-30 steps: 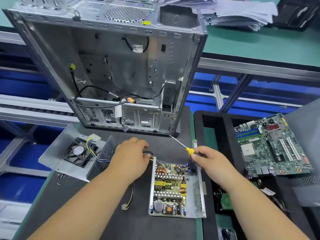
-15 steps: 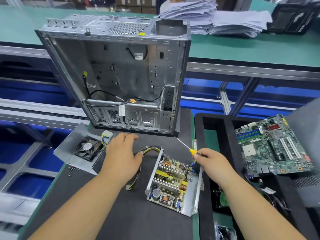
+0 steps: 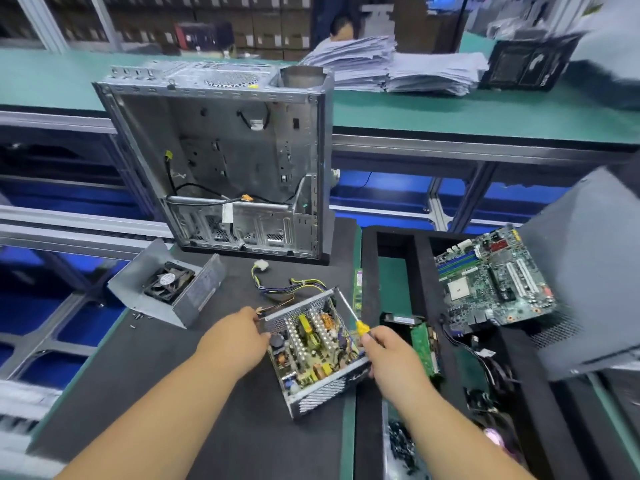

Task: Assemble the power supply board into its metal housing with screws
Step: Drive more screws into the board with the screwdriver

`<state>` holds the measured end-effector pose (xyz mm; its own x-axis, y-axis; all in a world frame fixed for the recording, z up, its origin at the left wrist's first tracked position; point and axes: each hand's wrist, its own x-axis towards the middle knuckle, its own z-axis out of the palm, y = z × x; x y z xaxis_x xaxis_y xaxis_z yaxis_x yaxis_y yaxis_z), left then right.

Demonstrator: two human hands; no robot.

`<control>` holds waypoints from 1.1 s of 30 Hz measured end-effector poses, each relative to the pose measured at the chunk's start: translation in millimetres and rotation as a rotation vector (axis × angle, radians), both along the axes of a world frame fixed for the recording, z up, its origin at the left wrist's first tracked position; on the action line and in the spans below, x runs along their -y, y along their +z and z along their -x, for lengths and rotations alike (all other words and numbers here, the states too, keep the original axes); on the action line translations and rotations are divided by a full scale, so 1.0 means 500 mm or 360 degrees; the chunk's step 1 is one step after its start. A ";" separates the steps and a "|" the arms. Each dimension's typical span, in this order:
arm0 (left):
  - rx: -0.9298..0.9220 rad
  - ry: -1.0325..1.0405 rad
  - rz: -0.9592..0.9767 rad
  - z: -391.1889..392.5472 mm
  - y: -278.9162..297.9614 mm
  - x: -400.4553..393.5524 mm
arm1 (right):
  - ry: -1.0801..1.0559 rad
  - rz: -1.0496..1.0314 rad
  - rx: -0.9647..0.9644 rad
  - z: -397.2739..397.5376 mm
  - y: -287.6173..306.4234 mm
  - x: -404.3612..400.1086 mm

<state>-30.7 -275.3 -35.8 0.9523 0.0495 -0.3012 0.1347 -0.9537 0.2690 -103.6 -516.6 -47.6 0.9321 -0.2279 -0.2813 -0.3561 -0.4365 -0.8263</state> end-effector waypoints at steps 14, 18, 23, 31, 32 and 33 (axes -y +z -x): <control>-0.0169 0.0113 0.0821 -0.018 0.016 -0.010 | 0.0211 -0.0275 -0.0139 0.050 0.003 -0.101; -0.0124 0.0043 0.0883 -0.035 0.011 -0.027 | 0.0188 -0.0341 -0.0174 0.040 0.001 -0.129; -0.0028 0.0012 0.0979 -0.050 -0.005 -0.068 | -0.0068 -0.0242 -0.0091 -0.004 0.015 -0.132; 0.0000 -0.0012 0.1124 -0.073 -0.003 -0.139 | -0.0297 -0.0062 0.0110 -0.152 0.066 -0.103; 0.0012 -0.0030 0.1120 -0.077 -0.002 -0.145 | -0.0257 0.0019 0.0096 -0.170 0.070 -0.100; 0.0023 -0.0050 0.1113 -0.081 -0.002 -0.150 | -0.0208 0.0106 0.0066 -0.186 0.072 -0.098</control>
